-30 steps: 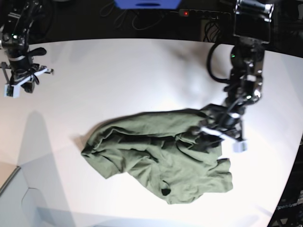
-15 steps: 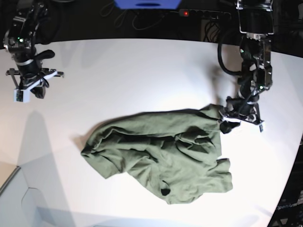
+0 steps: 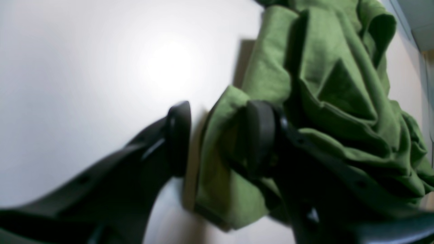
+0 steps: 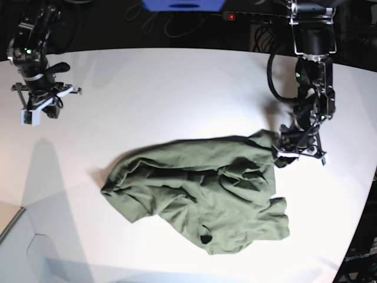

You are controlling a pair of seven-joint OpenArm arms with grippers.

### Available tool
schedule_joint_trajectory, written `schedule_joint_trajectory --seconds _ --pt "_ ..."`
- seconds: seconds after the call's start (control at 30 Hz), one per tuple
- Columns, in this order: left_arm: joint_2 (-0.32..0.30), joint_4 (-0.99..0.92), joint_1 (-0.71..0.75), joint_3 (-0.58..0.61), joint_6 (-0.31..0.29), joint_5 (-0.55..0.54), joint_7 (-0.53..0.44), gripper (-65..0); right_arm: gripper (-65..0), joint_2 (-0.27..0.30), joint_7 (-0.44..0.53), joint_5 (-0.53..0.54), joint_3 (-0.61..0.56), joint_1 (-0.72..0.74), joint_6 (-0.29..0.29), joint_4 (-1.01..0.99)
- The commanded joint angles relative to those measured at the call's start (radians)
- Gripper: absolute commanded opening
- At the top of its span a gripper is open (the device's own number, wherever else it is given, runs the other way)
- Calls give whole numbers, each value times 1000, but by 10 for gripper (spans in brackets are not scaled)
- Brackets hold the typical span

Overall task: Layout the t-shirt on the table in an organized manner, then fold the t-shirt properly
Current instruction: 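Grasp a t-shirt edge with the left gripper and pull it outward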

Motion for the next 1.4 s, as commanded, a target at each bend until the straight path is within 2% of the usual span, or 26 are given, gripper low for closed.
schedule_joint_trajectory --seconds 0.0,0.13,0.4,0.43,0.5,0.57,0.6,0.77,0.87,1.07,1.23,1.37 --pt "-10 16 -22 -2 -9 -9 -21 -390 -650 11 26 7 4 3 3 16" --pt "-9 8 -39 -2 -10 -9 -21 -393 -650 22 28 7 4 3 3 15" --pt "-9 -122 -77 -2 -10 -9 -21 -399 -650 24 25 7 4 23 3 13" --pt "-9 -122 -76 -2 -12 -9 -21 -416 -650 24 25 7 4 23 3 13" --pt "-9 -122 -76 -2 -12 -9 -21 -491 -650 24 25 7 4 24 3 13" --pt "-9 -122 -76 -2 -12 -10 -19 -612 -650 24 25 7 3 38 3 13" --pt "-9 -122 -76 -2 -12 -10 -18 -650 -650 24 25 7 3 43 3 13" --pt "-7 -109 -70 -3 -12 -18 -13 -650 -650 24 23 7 3 46 3 13" --pt "-7 10 -28 -11 -12 -18 -12 -647 -650 24 23 7 3 46 3 13" --pt "-12 402 81 -13 -4 -20 -12 -647 -650 24 23 7 3 64 3 12" --pt "-21 656 176 -13 -4 -17 -10 -647 -650 25 23 7 3 77 3 -10" --pt "-73 737 275 -62 -4 -18 -10 -647 -650 47 23 7 3 95 3 -15"
